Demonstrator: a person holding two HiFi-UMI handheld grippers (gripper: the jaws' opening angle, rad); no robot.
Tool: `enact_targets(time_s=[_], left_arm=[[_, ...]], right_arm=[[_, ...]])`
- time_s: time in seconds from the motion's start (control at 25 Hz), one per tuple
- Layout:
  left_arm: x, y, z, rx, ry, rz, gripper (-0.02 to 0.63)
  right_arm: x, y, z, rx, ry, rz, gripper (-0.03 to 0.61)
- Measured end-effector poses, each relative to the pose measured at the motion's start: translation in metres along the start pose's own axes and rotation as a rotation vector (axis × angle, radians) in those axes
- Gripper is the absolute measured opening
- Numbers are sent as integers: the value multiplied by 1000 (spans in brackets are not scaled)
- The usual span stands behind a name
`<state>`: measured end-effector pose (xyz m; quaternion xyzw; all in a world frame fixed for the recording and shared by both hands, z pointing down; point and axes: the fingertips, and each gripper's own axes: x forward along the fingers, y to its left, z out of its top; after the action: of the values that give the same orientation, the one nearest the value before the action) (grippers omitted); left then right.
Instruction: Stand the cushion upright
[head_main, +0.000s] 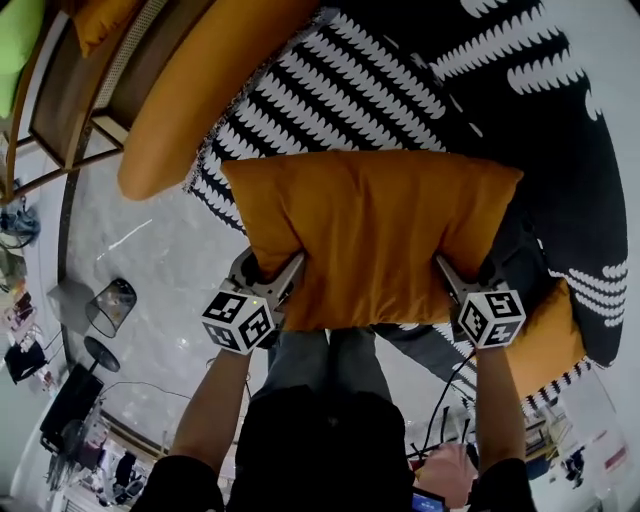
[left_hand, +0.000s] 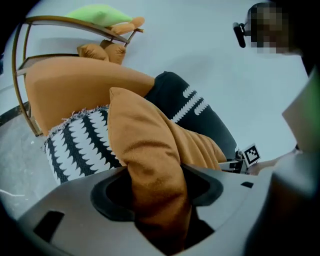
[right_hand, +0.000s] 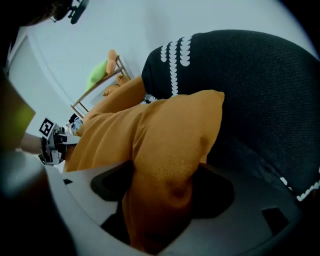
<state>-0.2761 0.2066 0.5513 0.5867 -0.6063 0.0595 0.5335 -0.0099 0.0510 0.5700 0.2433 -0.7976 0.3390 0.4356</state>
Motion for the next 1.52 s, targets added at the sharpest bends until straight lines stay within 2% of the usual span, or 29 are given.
enact_targets(time_s=[0.12,0.24,0.4,0.52,0.88,1.04,1.16,1.36,1.52], left_arm=[[-9,-21,27,116,-32,-17,290],[-12,-43,68,287,-76,-55,290],[-5,-79,132,494,-129,-150,296],[4,-108,170,586,-169,-217,301],[49,-186,264,753,-249,-359,316],[64,-205,290,816,-276,-408,321],[81,-210,300,830,-282,-426,328],[114,-195,307,833,-270,-403,345],[150,-162,306,829,-194,-271,375]], right_arm=[[-20,8,-3,58,-70,-12,377],[-39,13,-1,142,-180,-43,377],[-65,10,24,231,-341,-129,374],[-88,-1,46,268,-439,-195,374],[-138,-42,105,348,-677,-349,375],[-143,-53,119,371,-748,-394,374],[-140,-65,126,380,-770,-422,376],[-127,-78,125,375,-764,-468,376],[-99,-92,112,384,-657,-497,408]])
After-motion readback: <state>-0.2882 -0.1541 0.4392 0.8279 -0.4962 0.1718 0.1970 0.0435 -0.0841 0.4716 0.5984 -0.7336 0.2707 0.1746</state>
